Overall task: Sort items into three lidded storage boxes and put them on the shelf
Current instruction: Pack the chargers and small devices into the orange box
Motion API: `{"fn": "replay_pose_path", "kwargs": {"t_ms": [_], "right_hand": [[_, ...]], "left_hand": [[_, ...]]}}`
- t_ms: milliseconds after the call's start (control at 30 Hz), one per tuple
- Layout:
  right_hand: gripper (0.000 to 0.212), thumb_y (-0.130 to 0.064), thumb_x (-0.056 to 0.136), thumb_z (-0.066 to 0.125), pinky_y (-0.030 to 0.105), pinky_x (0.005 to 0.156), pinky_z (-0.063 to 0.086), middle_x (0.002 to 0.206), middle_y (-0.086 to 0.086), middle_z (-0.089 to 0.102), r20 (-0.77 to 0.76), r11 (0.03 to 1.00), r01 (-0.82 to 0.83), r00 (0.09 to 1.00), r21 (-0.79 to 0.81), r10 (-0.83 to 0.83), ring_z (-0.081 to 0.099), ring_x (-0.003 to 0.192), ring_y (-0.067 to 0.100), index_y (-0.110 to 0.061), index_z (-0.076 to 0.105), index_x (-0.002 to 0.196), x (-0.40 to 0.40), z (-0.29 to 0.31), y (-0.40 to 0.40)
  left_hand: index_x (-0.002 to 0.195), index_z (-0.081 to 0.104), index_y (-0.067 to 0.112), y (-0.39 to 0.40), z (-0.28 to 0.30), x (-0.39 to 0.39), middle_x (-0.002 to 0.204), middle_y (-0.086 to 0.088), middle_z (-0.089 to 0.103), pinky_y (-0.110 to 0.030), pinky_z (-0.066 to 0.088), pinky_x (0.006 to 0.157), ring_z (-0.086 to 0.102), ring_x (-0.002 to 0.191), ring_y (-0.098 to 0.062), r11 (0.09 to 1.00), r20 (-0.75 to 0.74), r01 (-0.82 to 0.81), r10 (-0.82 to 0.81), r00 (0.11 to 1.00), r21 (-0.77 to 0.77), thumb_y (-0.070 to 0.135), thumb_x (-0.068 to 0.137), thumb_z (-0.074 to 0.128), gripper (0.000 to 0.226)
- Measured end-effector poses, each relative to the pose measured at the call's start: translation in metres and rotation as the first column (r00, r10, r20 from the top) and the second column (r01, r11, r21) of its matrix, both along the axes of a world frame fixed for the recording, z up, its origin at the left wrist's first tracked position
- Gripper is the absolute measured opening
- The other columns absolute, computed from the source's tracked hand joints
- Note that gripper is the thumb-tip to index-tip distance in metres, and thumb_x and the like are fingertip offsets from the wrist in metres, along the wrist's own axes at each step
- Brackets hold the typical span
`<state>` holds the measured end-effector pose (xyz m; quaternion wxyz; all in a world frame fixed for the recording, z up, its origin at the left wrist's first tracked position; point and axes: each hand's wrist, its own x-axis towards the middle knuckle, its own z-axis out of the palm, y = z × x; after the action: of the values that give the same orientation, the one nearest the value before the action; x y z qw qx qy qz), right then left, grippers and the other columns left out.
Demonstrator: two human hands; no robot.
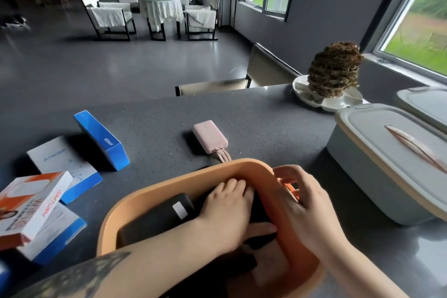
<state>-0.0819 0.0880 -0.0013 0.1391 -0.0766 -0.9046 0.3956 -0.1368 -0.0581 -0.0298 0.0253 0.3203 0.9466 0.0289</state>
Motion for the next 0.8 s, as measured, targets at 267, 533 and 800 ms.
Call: {"fn": "replay_pose_path", "kwargs": {"t_ms": [267,533,800], "right_hand": [[0.028,-0.012,0.084,0.062,0.033,0.086,0.047,0.106,-0.013,0.061,0.042,0.993,-0.118,0.992,0.018,0.117,0.057,0.100,0.009,-0.026,0.060,0.109,-0.092,0.016,-0.012],[0.087,-0.045,0.080,0.068,0.041,0.101,0.035,0.143,0.017,0.035,0.381,0.918,-0.275,0.911,0.286,0.155,0.037,0.129,0.037,-0.016,0.019,0.147,-0.259,-0.022,-0.066],[0.096,-0.062,0.079,0.061,0.045,0.104,0.033,0.149,0.016,0.021,0.550,0.869,-0.251,0.835,0.425,-0.028,0.026,0.135,0.032,-0.020,0.007,0.147,-0.307,-0.087,-0.103]], "left_hand": [[0.107,0.060,0.028,-0.098,0.035,-0.061,0.112,0.007,0.060,-0.035,0.044,0.087,0.056,0.103,-0.018,0.835,0.036,-0.420,0.437,0.899,0.357,0.043,0.096,0.037,0.029],[0.113,0.060,0.031,-0.118,0.006,-0.079,0.123,0.012,0.053,-0.034,0.041,0.093,0.048,0.112,-0.013,0.791,0.252,-0.569,0.516,0.818,0.226,0.051,0.094,0.038,0.035],[0.107,0.061,0.030,-0.119,0.001,-0.079,0.116,0.010,0.053,-0.032,0.043,0.089,0.052,0.107,-0.014,0.736,0.299,-0.609,0.534,0.791,0.295,0.050,0.091,0.044,0.031]]}}
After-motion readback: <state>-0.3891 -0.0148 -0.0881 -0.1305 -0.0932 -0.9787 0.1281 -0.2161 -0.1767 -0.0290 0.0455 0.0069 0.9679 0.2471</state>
